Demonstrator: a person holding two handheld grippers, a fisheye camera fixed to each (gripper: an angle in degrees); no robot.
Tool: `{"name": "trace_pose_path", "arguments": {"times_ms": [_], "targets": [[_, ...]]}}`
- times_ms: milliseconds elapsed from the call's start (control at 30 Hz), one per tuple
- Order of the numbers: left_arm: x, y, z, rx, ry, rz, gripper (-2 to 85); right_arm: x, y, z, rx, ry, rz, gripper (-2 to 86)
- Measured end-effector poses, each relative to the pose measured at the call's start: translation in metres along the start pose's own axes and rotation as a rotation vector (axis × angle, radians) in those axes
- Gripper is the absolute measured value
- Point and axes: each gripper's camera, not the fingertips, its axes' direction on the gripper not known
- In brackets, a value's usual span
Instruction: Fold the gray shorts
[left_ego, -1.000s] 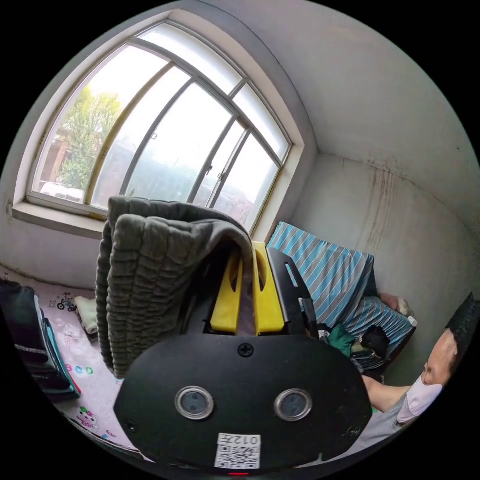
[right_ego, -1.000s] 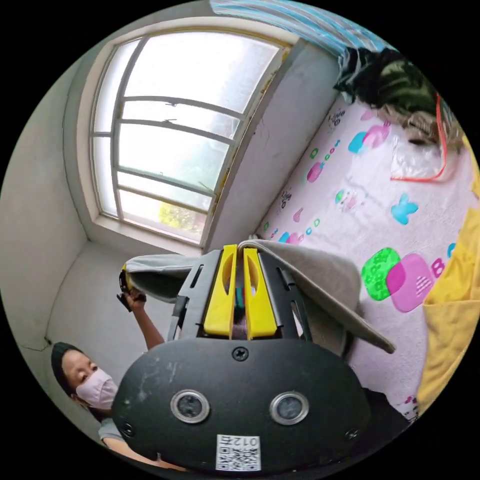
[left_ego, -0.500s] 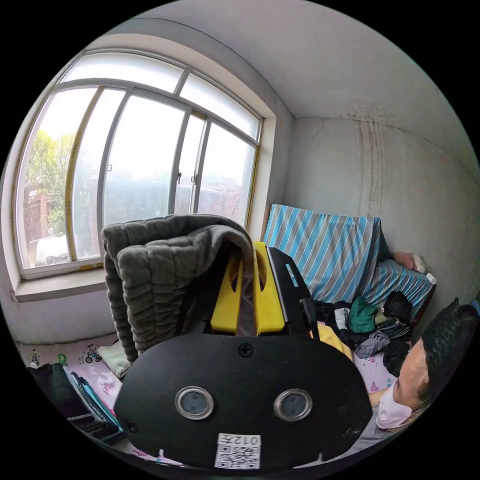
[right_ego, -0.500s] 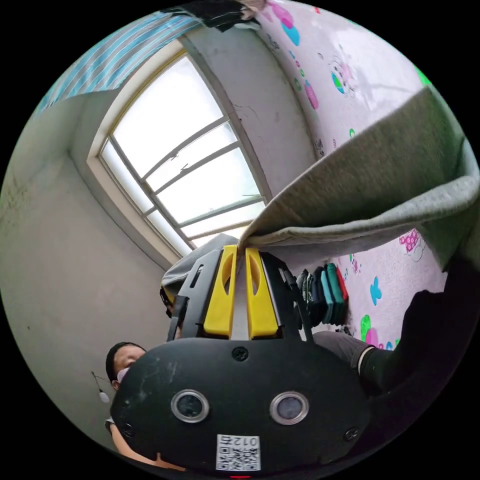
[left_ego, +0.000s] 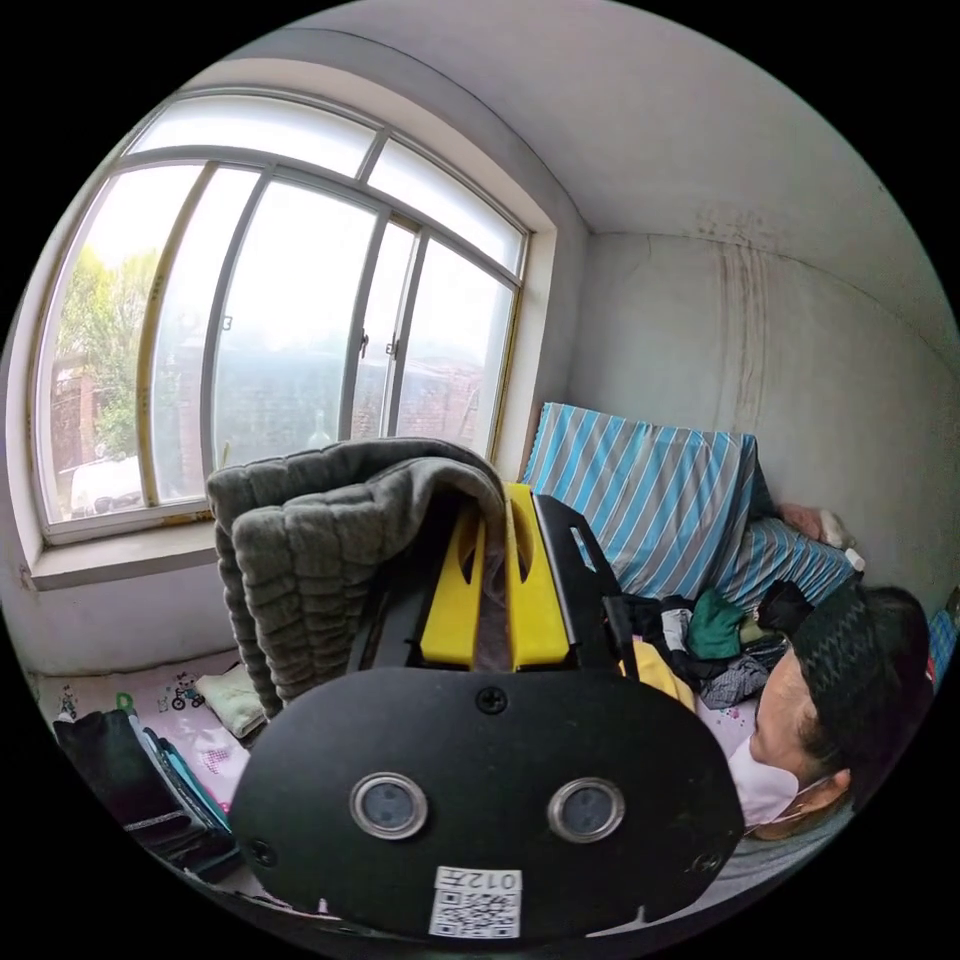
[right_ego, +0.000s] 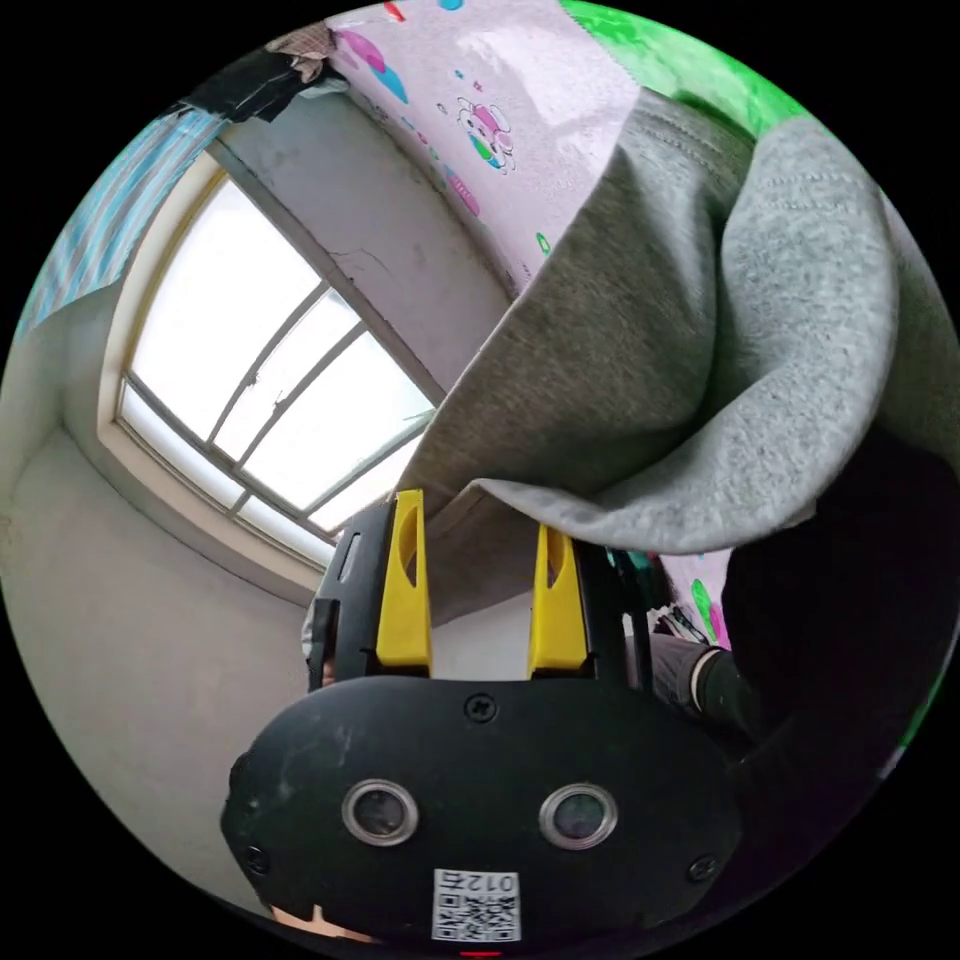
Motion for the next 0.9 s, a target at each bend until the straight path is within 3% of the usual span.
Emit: {"name": "trace_pose_path", "arguments": {"times_ms": [133, 300, 500, 567, 800, 900], "targets": [[-0.01, 0.008, -0.017, 0.01, -0.02, -0.01, 6.1, 0.0, 0.0, -0.006, 0.02, -0.111, -0.033, 16.3], [-0.019, 0.033, -0.039, 0.026, 0.001, -0.032, 6.2, 0.009, -0.011, -0.024, 0.09, 0.016, 0.015, 17.7], [-0.008, 0.087, -0.077, 0.029, 0.057, -0.001, 6.2, 0.002, -0.034, 0.004, 0.033, 0.21, 0.012, 20.0], [-0.001, 0.104, -0.09, 0.019, 0.062, 0.016, 6.2, 0.008, -0.043, 0.016, -0.011, 0.325, 0.028, 18.7], [0.014, 0.158, -0.138, 0.024, -0.041, 0.062, 6.4, 0.034, -0.048, 0.045, -0.127, 0.446, 0.044, 13.0], [-0.001, 0.178, -0.145, 0.03, -0.101, 0.005, 6.4, 0.048, -0.047, 0.059, -0.201, 0.528, 0.019, 3.9]]}}
